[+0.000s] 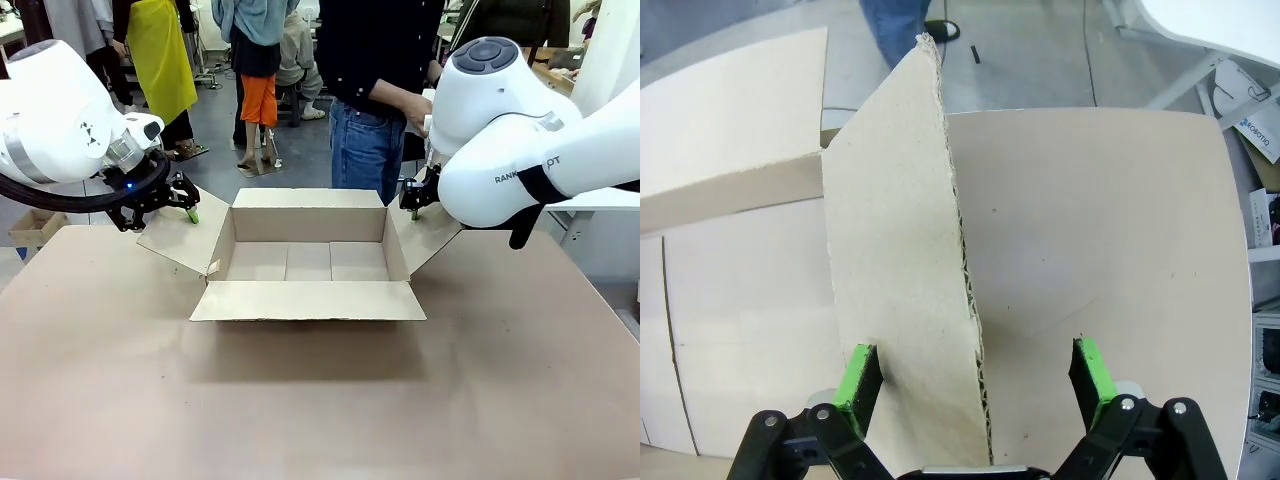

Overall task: Pack the gift set into the box.
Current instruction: Lift both hands away from the flaps of the Package Box.

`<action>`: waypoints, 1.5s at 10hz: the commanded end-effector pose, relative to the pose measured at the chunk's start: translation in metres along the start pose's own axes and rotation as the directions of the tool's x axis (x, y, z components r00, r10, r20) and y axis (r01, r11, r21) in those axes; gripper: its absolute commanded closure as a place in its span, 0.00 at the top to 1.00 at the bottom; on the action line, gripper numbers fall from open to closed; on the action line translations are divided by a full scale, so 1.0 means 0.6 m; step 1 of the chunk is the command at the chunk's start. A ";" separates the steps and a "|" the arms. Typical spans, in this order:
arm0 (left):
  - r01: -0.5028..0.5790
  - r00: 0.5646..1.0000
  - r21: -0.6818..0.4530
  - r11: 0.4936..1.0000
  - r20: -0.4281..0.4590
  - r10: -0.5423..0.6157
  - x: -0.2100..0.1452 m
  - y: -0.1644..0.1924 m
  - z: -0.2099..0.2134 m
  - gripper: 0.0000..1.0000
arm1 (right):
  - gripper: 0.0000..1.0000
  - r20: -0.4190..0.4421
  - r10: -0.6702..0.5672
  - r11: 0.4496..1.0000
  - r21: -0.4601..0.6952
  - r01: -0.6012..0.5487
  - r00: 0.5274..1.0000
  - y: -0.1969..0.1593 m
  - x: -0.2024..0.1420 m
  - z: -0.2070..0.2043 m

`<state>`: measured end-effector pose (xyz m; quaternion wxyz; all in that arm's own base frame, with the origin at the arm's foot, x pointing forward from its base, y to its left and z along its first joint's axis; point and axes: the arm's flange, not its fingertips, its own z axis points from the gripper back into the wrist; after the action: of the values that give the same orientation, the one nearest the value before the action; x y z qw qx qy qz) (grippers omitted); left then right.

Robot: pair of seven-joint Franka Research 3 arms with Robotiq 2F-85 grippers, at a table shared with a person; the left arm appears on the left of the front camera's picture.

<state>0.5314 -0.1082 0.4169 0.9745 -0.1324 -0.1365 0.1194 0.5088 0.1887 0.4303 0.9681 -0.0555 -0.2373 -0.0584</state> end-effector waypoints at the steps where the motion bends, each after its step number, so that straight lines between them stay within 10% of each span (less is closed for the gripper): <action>1: -0.010 1.000 0.012 1.000 0.006 0.010 -0.001 -0.002 0.004 1.00 | 1.00 0.021 -0.017 1.000 -0.021 0.018 1.000 0.005 0.003 -0.003; 15: -0.010 1.000 0.012 1.000 0.006 0.010 -0.001 -0.002 0.004 1.00 | 1.00 0.021 -0.017 1.000 -0.021 0.018 1.000 0.005 0.003 -0.003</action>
<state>0.5314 -0.1082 0.4169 0.9745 -0.1324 -0.1365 0.1194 0.5088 0.1887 0.4303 0.9681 -0.0555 -0.2373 -0.0584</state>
